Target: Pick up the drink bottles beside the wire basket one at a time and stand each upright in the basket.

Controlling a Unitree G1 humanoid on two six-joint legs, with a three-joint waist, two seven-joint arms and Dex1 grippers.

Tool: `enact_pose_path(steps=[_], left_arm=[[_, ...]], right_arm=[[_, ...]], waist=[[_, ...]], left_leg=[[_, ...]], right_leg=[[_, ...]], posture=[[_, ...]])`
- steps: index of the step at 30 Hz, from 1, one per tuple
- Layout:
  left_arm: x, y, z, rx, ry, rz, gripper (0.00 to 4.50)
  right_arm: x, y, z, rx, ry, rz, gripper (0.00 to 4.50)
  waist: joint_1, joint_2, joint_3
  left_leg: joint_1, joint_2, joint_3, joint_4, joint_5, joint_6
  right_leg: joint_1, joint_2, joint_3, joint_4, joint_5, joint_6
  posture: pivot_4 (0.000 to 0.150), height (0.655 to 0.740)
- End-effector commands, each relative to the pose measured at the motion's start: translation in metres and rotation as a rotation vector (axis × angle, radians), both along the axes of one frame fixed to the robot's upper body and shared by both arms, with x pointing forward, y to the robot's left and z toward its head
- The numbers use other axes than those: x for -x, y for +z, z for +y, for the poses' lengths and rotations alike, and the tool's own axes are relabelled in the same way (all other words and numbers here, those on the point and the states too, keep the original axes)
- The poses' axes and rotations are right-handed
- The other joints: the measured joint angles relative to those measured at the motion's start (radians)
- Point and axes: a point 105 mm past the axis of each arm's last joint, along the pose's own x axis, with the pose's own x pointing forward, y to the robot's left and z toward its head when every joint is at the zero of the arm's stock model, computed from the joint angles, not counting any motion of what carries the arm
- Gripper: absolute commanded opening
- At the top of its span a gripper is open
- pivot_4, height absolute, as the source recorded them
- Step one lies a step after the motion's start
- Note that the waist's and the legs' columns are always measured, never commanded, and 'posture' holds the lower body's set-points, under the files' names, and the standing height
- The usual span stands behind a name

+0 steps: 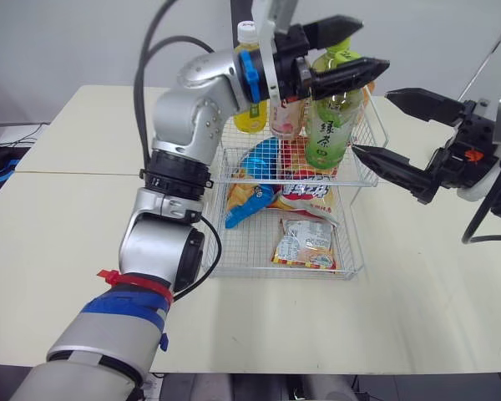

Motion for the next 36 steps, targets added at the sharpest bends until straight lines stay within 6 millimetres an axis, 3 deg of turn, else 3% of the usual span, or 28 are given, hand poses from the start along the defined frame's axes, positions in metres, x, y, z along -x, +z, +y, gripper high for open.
enact_pose_path(steps=[1,8,13,20,23,30,33,36], left_arm=[[0.014,0.020,0.029,0.063,0.030,-0.038,4.47],[0.012,0.001,0.097,0.053,0.281,-0.009,4.47],[0.018,-0.019,0.163,0.041,0.558,0.002,4.47],[0.048,-0.073,0.246,-0.005,0.901,0.118,4.47],[0.068,-0.105,0.258,-0.009,0.967,0.198,4.47],[0.118,-0.180,0.257,-0.004,1.092,0.384,4.47],[0.127,-0.192,0.260,0.003,1.147,0.402,4.47],[0.126,-0.190,0.261,0.031,1.163,0.392,4.47]], right_arm=[[0.006,0.014,0.009,-0.005,0.055,-0.055,4.50],[0.007,0.015,0.029,-0.018,0.201,-0.014,4.50],[0.003,0.014,0.045,-0.012,0.313,0.016,4.50],[-0.003,0.012,0.068,-0.025,0.451,0.041,4.50],[-0.005,0.012,0.072,-0.027,0.483,0.044,4.50],[-0.005,0.009,0.073,-0.017,0.533,0.043,4.50],[-0.001,0.009,0.068,-0.016,0.541,0.037,4.50],[-0.001,0.009,0.066,-0.017,0.541,0.035,4.50]], waist=[[-0.004,0.001,0.000],[-0.008,0.001,0.000],[-0.008,0.001,0.000],[-0.012,0.001,0.000],[-0.012,0.001,0.000],[0.004,0.000,-0.001],[0.009,-0.001,-0.001],[0.009,-0.001,-0.002]], left_leg=[[0.000,0.000,0.000,0.000,0.000,0.000],[0.002,0.001,0.000,0.001,0.000,0.000],[0.001,0.002,-0.001,0.001,0.000,0.000],[0.002,0.002,-0.001,0.001,0.000,0.000],[0.002,0.003,-0.001,0.000,0.000,0.000],[0.002,0.002,-0.001,0.000,0.000,0.000],[0.002,0.002,-0.003,0.000,0.000,0.000],[0.002,0.003,-0.004,0.000,0.000,0.000]], right_leg=[[0.000,0.000,0.000,0.000,0.000,0.000],[0.001,0.000,0.000,0.001,0.000,0.000],[0.001,0.000,-0.001,0.001,0.002,-0.004],[0.001,-0.001,-0.001,0.001,0.002,-0.004],[0.001,-0.001,-0.001,0.001,0.002,-0.004],[0.002,-0.004,0.000,0.000,0.003,-0.005],[0.002,-0.004,0.000,0.000,0.002,-0.005],[0.002,-0.002,0.000,0.000,0.002,-0.005]], posture=[[0.150,0.7400],[0.150,0.7400],[0.150,0.7400],[0.150,0.7400],[0.150,0.7400],[0.150,0.7400],[0.150,0.7400],[0.150,0.7400]])
